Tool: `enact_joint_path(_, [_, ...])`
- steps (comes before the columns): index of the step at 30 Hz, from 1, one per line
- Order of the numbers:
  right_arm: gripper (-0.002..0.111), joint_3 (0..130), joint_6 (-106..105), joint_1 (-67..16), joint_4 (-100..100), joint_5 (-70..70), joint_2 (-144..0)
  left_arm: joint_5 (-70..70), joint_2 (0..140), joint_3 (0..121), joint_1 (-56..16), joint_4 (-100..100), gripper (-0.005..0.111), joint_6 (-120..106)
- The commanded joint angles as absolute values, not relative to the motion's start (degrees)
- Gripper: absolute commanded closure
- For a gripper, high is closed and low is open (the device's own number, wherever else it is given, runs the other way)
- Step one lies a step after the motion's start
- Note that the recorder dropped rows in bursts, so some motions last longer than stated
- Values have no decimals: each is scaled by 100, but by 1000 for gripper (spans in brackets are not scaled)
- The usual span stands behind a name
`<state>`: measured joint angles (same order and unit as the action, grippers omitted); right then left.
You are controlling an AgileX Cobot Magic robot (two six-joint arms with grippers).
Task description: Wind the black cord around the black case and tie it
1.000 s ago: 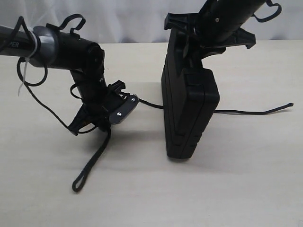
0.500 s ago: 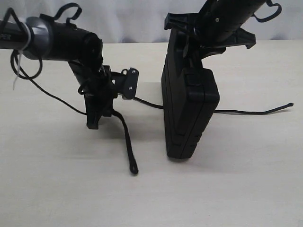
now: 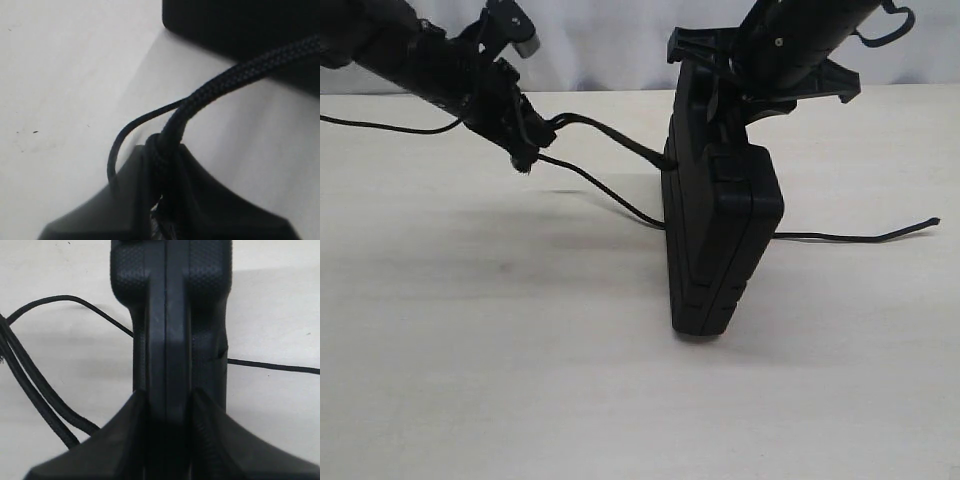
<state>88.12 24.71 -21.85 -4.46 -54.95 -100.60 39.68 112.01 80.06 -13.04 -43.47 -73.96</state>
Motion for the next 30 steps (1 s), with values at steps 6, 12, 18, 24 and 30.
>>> enact_joint_path(6, [104, 8819, 2482, -2153, -553, -5403, -10100, 3803, 11020, 8031, -1351, -4905, 107, -7804])
enact_joint_path(12, [104, 8819, 2482, -2153, -553, -5403, -10100, 3951, 11020, 8031, -1351, -4927, 107, -8075])
enact_joint_path(18, [104, 8819, 2482, -2153, -553, -5403, -10100, 4036, 10998, 8031, -1355, -5497, 107, -8217])
enact_joint_path(24, [104, 8819, 2482, -2153, -553, -5403, -10100, 4077, 10938, 8031, -1355, -5620, 107, -8283])
enact_joint_path(30, [104, 8819, 2482, -2153, -553, -5403, -10100, 4028, 10919, 8031, -1409, -5620, 107, -8454])
